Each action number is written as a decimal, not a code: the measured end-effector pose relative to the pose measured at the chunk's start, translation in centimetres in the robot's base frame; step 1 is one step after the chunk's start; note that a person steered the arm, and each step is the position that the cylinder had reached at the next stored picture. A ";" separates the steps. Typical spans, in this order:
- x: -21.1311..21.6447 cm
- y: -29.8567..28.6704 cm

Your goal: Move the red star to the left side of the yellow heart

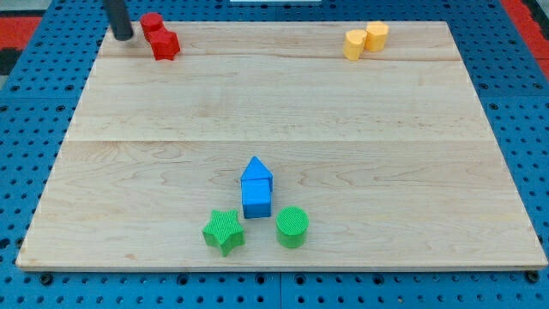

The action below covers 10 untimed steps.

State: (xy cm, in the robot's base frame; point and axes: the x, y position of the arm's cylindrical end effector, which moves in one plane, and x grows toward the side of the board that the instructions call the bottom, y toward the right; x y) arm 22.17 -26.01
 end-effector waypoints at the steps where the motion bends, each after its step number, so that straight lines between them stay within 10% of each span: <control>1: 3.9 7.1; 2: 3.9 19.0; 3: 3.4 18.6; 5: -1.7 2.1; 9: 0.9 27.3; 10: 5.5 21.7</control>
